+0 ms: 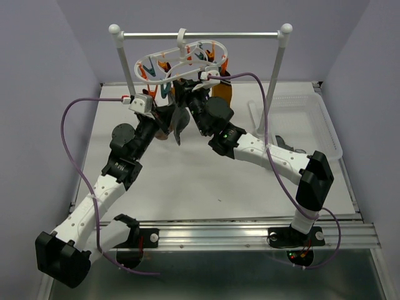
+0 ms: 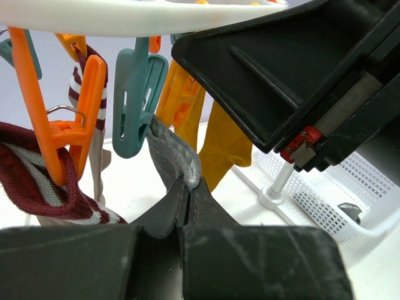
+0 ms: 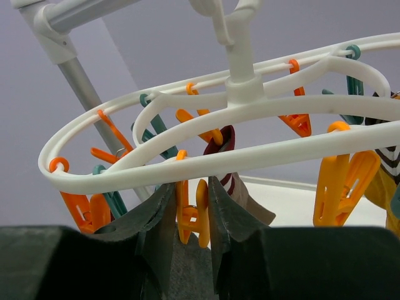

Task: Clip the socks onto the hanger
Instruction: Open the clamp at the hanger, then clamp the sock onto the hanger.

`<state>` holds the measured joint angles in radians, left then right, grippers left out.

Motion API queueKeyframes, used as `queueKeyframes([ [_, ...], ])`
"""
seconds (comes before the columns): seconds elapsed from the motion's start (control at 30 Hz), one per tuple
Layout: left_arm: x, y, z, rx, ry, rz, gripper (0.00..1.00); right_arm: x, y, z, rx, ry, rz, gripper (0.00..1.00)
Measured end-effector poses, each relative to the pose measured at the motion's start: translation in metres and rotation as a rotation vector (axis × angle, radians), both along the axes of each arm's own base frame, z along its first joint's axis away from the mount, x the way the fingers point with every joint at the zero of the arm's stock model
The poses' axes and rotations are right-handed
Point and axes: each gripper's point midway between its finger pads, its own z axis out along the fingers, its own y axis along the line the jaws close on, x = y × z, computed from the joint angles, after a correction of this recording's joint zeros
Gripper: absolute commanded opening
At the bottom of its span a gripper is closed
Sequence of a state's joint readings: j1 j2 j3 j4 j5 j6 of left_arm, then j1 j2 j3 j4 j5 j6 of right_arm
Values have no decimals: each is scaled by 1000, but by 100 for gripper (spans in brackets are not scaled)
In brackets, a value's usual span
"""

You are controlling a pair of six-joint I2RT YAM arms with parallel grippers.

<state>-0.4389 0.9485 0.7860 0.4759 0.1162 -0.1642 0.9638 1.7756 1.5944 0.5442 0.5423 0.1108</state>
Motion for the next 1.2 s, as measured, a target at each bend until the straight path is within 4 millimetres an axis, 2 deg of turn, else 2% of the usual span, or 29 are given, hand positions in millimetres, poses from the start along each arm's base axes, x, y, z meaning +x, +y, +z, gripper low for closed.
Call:
queueKeyframes([
  [0.1, -2, 1, 4, 1, -13, 1, 0, 0, 0, 0, -4, -3, -2, 3],
  [0.27, -13, 7, 10, 36, -57, 4, 0, 0, -1, 0, -15, -8, -5, 1],
  [0.4, -22, 8, 0, 109, -60, -18, 0, -1, -1, -1, -26, -11, -2, 1],
  [0.6, -31, -6, -24, 245, -62, -126, 0, -6, -6, 2, -27, -17, 7, 1],
  [0.93, -8, -11, -48, 275, 20, -110, 0, -10, -9, 8, -28, -20, 16, 1],
  [1.03, -4, -11, -44, 250, 23, -97, 0, -10, -10, 8, -30, -19, 15, 1],
  [1.2, -2, -11, -23, 197, -41, -79, 0, -9, -12, 6, -39, -15, 0, 1],
])
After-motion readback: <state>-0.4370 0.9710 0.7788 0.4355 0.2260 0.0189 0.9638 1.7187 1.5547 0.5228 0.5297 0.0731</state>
